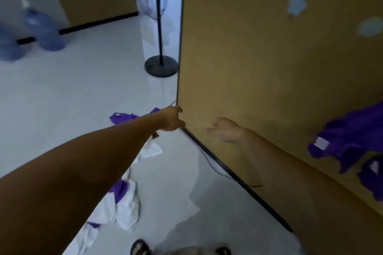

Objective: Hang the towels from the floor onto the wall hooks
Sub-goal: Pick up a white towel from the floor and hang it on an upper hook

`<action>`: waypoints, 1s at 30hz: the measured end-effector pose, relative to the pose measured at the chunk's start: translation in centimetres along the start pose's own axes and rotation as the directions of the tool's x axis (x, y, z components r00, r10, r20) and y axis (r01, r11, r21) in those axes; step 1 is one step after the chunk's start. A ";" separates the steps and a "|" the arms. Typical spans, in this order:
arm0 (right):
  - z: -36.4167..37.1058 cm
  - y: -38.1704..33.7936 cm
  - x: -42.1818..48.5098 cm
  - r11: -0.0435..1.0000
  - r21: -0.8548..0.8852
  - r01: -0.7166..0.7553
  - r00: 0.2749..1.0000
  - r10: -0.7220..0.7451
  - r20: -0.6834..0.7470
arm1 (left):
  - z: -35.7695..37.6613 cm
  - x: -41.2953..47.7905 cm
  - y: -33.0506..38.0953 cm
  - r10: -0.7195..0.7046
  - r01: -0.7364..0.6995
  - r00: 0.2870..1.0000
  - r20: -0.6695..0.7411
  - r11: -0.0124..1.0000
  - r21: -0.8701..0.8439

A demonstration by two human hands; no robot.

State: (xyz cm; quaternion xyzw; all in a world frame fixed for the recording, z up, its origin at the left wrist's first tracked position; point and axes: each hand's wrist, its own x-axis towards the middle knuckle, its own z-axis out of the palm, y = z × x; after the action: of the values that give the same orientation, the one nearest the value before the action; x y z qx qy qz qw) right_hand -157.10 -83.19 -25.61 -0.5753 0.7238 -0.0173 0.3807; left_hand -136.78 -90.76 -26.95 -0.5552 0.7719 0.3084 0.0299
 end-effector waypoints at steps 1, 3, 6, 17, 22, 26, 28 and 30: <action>1.6 -2.6 0.9 1.000 -0.001 0.027 1.000 -0.027 0.003 | -0.8 -1.1 -3.1 -0.043 0.043 0.999 -0.018 0.999 -0.009; 4.6 -7.4 2.5 0.995 -0.035 0.097 0.995 -0.097 0.011 | -2.1 -3.4 -8.8 -0.123 0.122 0.992 -0.042 0.992 -0.028; 9.3 -13.7 4.5 0.974 -0.094 0.208 0.977 -0.203 0.060 | -2.8 -6.5 -15.8 -0.239 0.235 0.971 -0.031 0.968 -0.086; 22.3 -24.3 12.8 0.922 -0.161 0.353 0.881 -0.269 0.388 | -0.1 -11.2 -31.9 -0.515 0.509 0.856 0.049 0.821 -0.260; 25.9 -26.6 18.2 0.904 -0.169 0.393 0.819 -0.260 0.512 | 1.4 -10.0 -36.6 -0.619 0.614 0.779 0.098 0.723 -0.315; 29.2 -27.2 23.0 0.893 -0.199 0.403 0.805 -0.243 0.542 | 3.8 -7.1 -39.4 -0.647 0.648 0.750 0.136 0.678 -0.346; 31.5 -26.8 25.1 0.896 -0.210 0.392 0.788 -0.208 0.580 | 5.7 -5.6 -41.1 -0.648 0.657 0.743 0.167 0.660 -0.364; 34.0 -26.2 27.4 0.900 -0.215 0.379 0.779 -0.184 0.599 | 7.9 -3.9 -43.1 -0.659 0.673 0.729 0.186 0.637 -0.376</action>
State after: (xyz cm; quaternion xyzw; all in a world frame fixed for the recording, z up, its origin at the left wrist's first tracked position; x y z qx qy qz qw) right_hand -117.58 -101.12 -52.16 -0.7116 0.4752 0.2153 0.4706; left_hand -99.87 -91.77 -50.92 -0.7880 0.4273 0.4419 0.0334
